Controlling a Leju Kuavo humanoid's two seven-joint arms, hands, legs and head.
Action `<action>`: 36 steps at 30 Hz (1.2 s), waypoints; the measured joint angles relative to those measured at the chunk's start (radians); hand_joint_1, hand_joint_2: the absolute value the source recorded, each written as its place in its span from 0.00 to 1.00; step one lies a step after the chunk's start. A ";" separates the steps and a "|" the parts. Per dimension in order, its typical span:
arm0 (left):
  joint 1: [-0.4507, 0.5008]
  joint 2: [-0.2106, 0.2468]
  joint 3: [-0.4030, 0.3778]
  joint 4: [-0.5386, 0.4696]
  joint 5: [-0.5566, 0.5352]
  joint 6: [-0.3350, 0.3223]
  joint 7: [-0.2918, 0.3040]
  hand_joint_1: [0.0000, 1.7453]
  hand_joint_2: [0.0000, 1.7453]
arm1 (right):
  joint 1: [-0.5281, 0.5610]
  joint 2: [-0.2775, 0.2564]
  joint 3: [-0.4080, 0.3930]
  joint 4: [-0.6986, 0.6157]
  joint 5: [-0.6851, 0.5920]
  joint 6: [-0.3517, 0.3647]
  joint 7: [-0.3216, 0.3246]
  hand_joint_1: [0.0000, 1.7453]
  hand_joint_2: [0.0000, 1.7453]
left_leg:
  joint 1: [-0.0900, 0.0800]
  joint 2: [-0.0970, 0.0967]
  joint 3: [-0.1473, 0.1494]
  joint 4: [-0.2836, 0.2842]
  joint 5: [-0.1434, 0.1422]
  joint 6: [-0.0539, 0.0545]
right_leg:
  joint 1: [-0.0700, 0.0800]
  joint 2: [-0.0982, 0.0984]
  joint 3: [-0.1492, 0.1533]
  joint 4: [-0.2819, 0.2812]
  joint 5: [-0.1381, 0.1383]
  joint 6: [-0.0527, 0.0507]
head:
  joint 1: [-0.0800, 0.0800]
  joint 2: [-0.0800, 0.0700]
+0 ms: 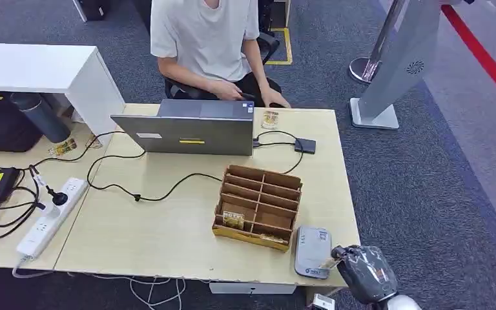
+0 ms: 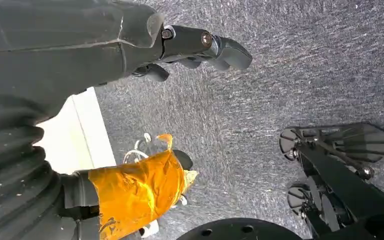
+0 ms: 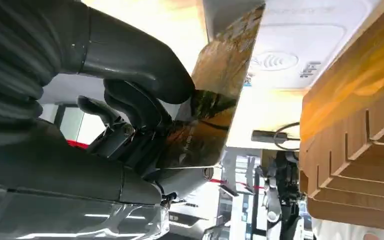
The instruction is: Pass the card to the sensor for recognition and then transmit it.
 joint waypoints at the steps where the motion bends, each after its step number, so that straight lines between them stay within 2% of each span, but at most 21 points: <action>1: 0.000 0.000 0.000 0.000 -0.001 -0.001 0.001 0.00 1.00 | -0.008 -0.001 -0.006 -0.009 0.000 0.005 -0.003 1.00 1.00 | 0.000 0.000 0.000 0.000 0.000 0.000 | 0.000 0.000 0.000 0.000 0.000 0.000 | 0.000 0.000; 5: -0.001 0.001 0.001 0.000 -0.010 -0.002 0.001 0.00 1.00 | -0.038 -0.001 -0.044 -0.038 0.002 0.043 -0.029 1.00 1.00 | 0.000 0.000 0.001 0.000 0.000 0.000 | 0.000 0.000 0.000 0.000 0.000 0.000 | 0.000 0.000; 22: -0.001 0.001 0.008 0.000 -0.016 -0.002 0.001 0.00 1.00 | -0.043 0.000 -0.074 -0.056 0.015 0.036 -0.043 1.00 1.00 | 0.000 0.000 0.000 0.000 0.000 0.000 | 0.000 0.000 0.001 0.000 0.000 0.000 | 0.000 0.000; 24: -0.001 0.002 0.008 0.000 -0.022 -0.003 0.002 0.00 1.00 | -0.078 0.000 -0.084 -0.066 0.016 0.026 -0.048 1.00 1.00 | 0.000 0.003 0.000 0.000 0.000 0.000 | 0.000 0.003 0.000 0.001 0.001 0.000 | 0.000 0.000; 27: -0.007 0.007 0.008 0.000 -0.030 -0.010 0.002 0.00 1.00 | -0.201 0.000 -0.113 -0.085 -0.017 0.050 -0.053 1.00 1.00 | 0.000 0.008 0.001 0.000 0.001 0.000 | 0.000 0.008 -0.001 0.001 0.003 -0.001 | 0.000 0.000; 28: -0.009 0.012 0.001 0.000 0.024 0.004 0.002 0.00 1.00 | -0.245 0.000 -0.120 -0.089 -0.024 0.068 -0.053 1.00 1.00 | 0.000 0.008 0.002 0.000 0.001 0.000 | 0.000 0.008 -0.001 0.001 0.003 -0.001 | 0.000 0.000; 29: -0.010 0.017 -0.021 0.000 0.097 0.017 0.003 0.00 1.00 | -0.282 0.000 -0.122 -0.088 -0.030 0.088 -0.056 1.00 1.00 | 0.000 0.008 0.001 0.000 0.002 0.001 | 0.000 0.008 -0.001 0.001 0.004 0.000 | 0.000 0.000; 30: -0.010 0.024 -0.075 0.001 0.247 0.035 0.006 0.00 1.00 | -0.344 0.001 -0.124 -0.088 -0.037 0.116 -0.060 1.00 1.00 | 0.000 0.008 0.001 0.000 0.003 0.000 | 0.000 0.009 -0.002 0.002 0.005 0.000 | 0.000 0.000; 32: -0.012 0.040 -0.251 0.005 0.568 0.040 0.006 0.00 1.00 | -0.482 0.018 -0.119 -0.065 -0.041 0.195 -0.047 1.00 1.00 | 0.000 0.010 0.000 0.000 0.004 -0.001 | 0.000 0.011 -0.004 0.003 0.007 -0.001 | -0.001 0.000; 33: -0.014 0.049 -0.328 0.005 0.648 0.039 0.006 0.00 1.00 | -0.563 0.034 -0.114 -0.036 -0.039 0.230 -0.032 1.00 1.00 | 0.000 0.011 -0.001 0.000 0.005 -0.001 | 0.000 0.012 -0.005 0.004 0.008 -0.002 | 0.000 0.000; 34: -0.017 0.055 -0.380 0.005 0.684 0.035 0.004 0.00 1.00 | -0.643 0.049 -0.108 -0.006 -0.034 0.252 -0.021 1.00 1.00 | 0.000 0.012 -0.001 0.000 0.005 -0.002 | 0.000 0.013 -0.005 0.004 0.008 -0.001 | -0.001 0.000; 35: -0.022 0.060 -0.446 0.005 0.661 0.027 -0.002 0.00 1.00 | -0.720 0.080 -0.094 0.051 -0.014 0.277 0.001 1.00 1.00 | 0.000 0.012 -0.001 0.000 0.007 -0.003 | 0.000 0.013 -0.005 0.005 0.008 -0.001 | 0.001 0.000; 36: -0.024 0.064 -0.479 0.005 0.629 0.024 -0.005 0.00 1.00 | -0.785 0.103 -0.082 0.094 0.003 0.285 0.012 1.00 1.00 | 0.000 0.012 -0.001 0.000 0.007 -0.003 | 0.000 0.013 -0.006 0.005 0.009 -0.002 | 0.000 0.000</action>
